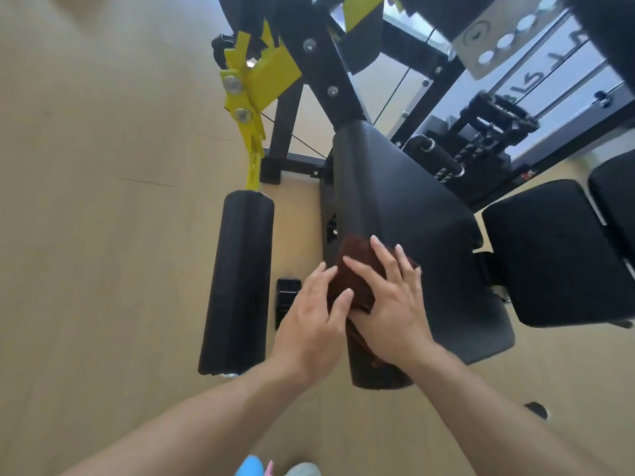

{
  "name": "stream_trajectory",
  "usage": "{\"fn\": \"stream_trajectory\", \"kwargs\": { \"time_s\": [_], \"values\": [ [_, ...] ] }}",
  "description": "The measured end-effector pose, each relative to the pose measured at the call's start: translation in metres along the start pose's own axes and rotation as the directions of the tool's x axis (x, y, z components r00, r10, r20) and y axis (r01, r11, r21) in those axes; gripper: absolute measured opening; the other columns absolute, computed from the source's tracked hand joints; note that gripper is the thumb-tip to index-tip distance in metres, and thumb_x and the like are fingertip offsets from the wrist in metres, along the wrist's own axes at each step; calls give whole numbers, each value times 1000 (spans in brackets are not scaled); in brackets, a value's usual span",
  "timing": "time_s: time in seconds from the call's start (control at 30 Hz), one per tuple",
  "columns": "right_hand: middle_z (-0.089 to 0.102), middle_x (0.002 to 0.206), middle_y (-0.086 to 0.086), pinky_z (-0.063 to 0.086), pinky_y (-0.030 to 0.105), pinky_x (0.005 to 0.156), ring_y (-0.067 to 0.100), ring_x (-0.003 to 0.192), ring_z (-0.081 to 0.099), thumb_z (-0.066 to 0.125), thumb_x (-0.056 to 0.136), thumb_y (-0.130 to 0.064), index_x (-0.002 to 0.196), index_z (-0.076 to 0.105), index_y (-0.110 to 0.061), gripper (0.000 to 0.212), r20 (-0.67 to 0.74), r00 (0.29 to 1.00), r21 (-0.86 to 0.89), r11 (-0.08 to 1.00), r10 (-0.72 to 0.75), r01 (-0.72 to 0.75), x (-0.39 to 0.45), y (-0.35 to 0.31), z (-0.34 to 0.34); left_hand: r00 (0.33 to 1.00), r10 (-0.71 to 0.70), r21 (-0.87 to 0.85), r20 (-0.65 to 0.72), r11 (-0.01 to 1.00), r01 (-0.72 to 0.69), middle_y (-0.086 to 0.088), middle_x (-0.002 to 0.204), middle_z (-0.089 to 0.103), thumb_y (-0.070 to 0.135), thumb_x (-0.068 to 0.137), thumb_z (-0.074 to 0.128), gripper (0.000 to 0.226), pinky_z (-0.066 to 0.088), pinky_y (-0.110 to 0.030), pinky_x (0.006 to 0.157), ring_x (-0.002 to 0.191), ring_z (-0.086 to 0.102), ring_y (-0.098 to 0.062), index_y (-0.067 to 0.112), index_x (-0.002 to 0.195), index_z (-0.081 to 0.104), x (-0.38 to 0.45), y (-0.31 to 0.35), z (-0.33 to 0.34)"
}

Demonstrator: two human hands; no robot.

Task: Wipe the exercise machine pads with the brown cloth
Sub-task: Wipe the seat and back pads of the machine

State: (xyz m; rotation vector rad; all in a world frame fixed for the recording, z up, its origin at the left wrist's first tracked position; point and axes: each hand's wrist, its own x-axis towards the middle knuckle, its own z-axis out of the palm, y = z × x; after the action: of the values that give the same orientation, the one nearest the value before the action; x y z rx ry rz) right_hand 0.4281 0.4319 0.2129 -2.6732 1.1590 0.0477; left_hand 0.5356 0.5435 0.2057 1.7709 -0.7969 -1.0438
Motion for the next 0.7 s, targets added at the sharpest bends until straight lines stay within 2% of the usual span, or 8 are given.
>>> {"fn": "stream_trajectory", "kwargs": {
  "time_s": [0.1, 0.2, 0.33, 0.4, 0.5, 0.6, 0.7],
  "values": [
    [10, 168, -9, -5, 59, 124, 27, 156, -4, 62, 89, -42, 143, 45, -48, 57, -62, 998, -16, 999, 34, -35, 58, -6, -5, 994, 20, -92, -105, 995, -30, 20, 163, 22, 55, 102, 35, 57, 29, -38, 123, 148, 26, -2, 39, 156, 21, 20, 1, 11],
    [17, 168, -8, -5, 58, 124, 28, 156, 1, 62, 89, -36, 139, 51, -48, 52, -98, 995, -14, 999, 31, -33, 103, -6, -9, 985, -32, -184, -172, 983, 0, 20, 163, 22, 57, 102, 35, 59, 27, -40, 123, 149, 23, -2, 43, 156, 16, 37, -2, 27],
    [20, 167, -9, -4, 60, 124, 28, 156, 3, 60, 90, -35, 137, 54, -47, 48, -74, 997, 20, 1000, -10, 12, 142, 0, -18, 976, -132, -294, -171, 953, 78, 21, 163, 22, 60, 100, 35, 62, 26, -42, 124, 150, 22, -5, 47, 156, 11, 49, 7, 55],
    [20, 167, -10, -5, 60, 124, 26, 156, 3, 60, 91, -33, 136, 55, -48, 48, -68, 997, 49, 999, -20, 24, 158, 2, -21, 979, -137, -279, -149, 956, 91, 23, 165, 15, 61, 99, 34, 65, 22, -39, 125, 151, 17, -3, 47, 157, 6, 50, 11, 68],
    [20, 167, -13, -4, 58, 124, 22, 156, 3, 61, 90, -31, 134, 58, -48, 47, -60, 998, 95, 995, -6, 11, 187, 6, -27, 981, -110, -214, -162, 974, 74, 31, 164, -5, 64, 96, 36, 74, 11, -21, 119, 145, 0, 14, 49, 154, -7, 47, 10, 81],
    [23, 166, -14, 2, 57, 125, 22, 155, 9, 61, 86, -29, 131, 58, -50, 50, -75, 997, 113, 993, 31, -23, 226, 5, -33, 976, -100, -214, -193, 975, 58, 41, 158, -11, 69, 89, 39, 74, 7, -11, 108, 126, -11, 34, 64, 142, -12, 47, 6, 86],
    [27, 164, -13, 8, 58, 123, 27, 152, 18, 59, 84, -32, 132, 56, -54, 53, -97, 991, 139, 988, 88, -74, 268, 3, -37, 960, -105, -198, -258, 979, 54, 47, 155, -8, 80, 76, 33, 73, 14, -7, 101, 122, -5, 41, 74, 135, -9, 50, 5, 92]
  ]
}}
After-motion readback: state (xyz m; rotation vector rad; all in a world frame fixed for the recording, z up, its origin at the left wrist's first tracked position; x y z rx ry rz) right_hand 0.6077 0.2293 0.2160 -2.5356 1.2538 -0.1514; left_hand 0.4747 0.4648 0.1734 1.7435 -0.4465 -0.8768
